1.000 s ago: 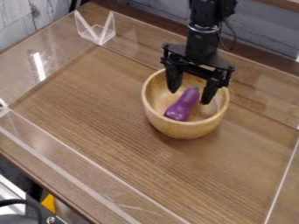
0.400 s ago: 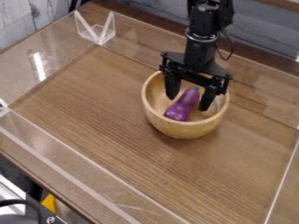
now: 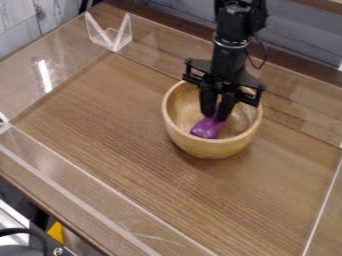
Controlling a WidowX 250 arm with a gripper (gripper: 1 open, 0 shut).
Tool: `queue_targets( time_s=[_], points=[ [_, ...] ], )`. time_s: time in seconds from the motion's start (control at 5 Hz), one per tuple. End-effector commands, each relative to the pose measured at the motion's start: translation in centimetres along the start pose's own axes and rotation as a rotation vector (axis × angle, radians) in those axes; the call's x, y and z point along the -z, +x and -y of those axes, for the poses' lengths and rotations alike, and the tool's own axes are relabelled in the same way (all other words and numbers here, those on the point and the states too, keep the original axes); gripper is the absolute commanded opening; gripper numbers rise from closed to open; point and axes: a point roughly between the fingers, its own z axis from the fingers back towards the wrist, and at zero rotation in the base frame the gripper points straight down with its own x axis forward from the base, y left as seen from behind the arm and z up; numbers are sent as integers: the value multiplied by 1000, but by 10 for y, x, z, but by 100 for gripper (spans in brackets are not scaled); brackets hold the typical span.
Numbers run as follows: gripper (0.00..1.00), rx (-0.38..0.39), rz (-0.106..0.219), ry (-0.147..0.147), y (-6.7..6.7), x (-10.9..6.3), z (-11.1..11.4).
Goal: Remove the purple eggplant from inside the brown bowl and put it on the table
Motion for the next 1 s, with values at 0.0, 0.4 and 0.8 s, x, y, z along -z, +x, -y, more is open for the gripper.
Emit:
queue_targets(
  time_s=[0.0,0.4,0.8],
  points=[
    [0,-6,39,-11,0,-18,-2],
    [0,-12,67,-26,-1,-41,-5],
    [0,-28,104,-56,0,-72,-9]
  ],
)
